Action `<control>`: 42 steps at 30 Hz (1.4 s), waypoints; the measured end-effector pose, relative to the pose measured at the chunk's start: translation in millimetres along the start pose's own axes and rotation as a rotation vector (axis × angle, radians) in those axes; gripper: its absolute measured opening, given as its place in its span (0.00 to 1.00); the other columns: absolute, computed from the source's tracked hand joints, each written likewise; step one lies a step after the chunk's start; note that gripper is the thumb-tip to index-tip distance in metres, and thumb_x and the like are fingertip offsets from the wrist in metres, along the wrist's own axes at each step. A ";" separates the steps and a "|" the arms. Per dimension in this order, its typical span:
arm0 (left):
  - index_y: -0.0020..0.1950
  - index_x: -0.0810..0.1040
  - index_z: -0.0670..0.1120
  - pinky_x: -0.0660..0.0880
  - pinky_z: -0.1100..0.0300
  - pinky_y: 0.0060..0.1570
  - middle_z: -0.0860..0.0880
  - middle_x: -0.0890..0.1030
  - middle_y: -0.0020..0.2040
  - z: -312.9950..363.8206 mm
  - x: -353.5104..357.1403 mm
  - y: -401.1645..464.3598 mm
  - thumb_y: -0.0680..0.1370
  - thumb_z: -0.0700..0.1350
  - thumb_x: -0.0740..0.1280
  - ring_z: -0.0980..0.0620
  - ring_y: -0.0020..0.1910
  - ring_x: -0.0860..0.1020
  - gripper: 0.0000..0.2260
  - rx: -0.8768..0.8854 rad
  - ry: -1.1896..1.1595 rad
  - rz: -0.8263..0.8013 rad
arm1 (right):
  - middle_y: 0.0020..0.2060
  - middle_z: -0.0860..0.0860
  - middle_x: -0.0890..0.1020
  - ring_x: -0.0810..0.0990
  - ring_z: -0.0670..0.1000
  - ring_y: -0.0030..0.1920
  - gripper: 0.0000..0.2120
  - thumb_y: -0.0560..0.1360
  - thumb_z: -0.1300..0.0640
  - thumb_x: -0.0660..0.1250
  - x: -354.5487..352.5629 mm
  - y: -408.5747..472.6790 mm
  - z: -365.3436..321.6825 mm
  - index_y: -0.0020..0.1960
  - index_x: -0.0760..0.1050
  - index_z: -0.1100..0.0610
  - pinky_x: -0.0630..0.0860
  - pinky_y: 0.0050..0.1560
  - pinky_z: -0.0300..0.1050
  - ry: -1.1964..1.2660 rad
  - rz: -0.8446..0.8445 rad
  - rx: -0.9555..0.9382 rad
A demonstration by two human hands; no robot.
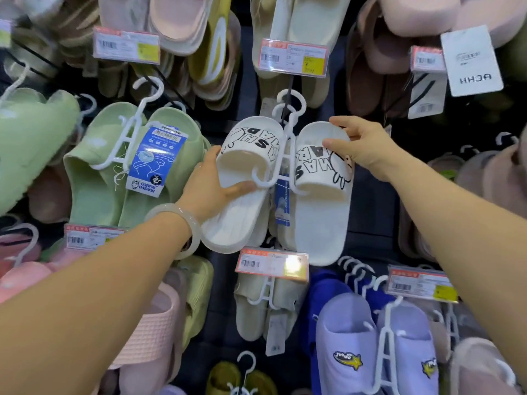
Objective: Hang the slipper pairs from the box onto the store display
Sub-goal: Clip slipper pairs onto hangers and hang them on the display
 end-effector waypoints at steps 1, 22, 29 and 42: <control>0.70 0.61 0.49 0.70 0.52 0.59 0.49 0.75 0.61 -1.5 -2.0 0.7 0.65 0.56 0.76 0.48 0.61 0.73 0.39 0.001 0.015 -0.001 | 0.53 0.55 0.77 0.78 0.52 0.51 0.26 0.72 0.59 0.71 0.9 -0.7 0.3 0.69 0.69 0.56 0.78 0.50 0.40 0.006 0.003 0.004; 0.76 0.39 0.57 0.63 0.45 0.68 0.40 0.47 0.75 14.7 14.3 -20.5 0.62 0.51 0.79 0.39 0.73 0.58 0.57 -0.022 0.421 -0.113 | 0.77 0.53 0.46 0.41 0.54 0.76 0.42 0.69 0.39 0.68 50.3 -52.1 -1.1 0.76 0.50 0.45 0.46 0.74 0.54 -0.519 -0.136 -0.056; 0.76 0.38 0.57 0.56 0.43 0.72 0.41 0.43 0.77 26.0 6.8 -31.8 0.64 0.57 0.76 0.41 0.76 0.49 0.55 0.018 0.544 -0.148 | 0.77 0.53 0.45 0.40 0.55 0.76 0.42 0.69 0.38 0.68 59.6 -67.1 -12.2 0.76 0.49 0.44 0.45 0.74 0.54 -0.632 -0.163 -0.070; 0.76 0.38 0.55 0.51 0.47 0.73 0.40 0.42 0.77 46.8 -15.7 -53.4 0.68 0.59 0.72 0.41 0.76 0.46 0.50 0.087 0.567 -0.192 | 0.77 0.53 0.43 0.38 0.55 0.76 0.40 0.71 0.39 0.66 74.6 -98.1 -47.3 0.76 0.49 0.46 0.42 0.74 0.53 -0.764 -0.157 -0.082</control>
Point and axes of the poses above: each hand's wrist, its own y-axis towards the middle knuckle, its own x-axis out of the palm, z = x × y, the point moved 4 cm from there along y, towards the middle knuckle
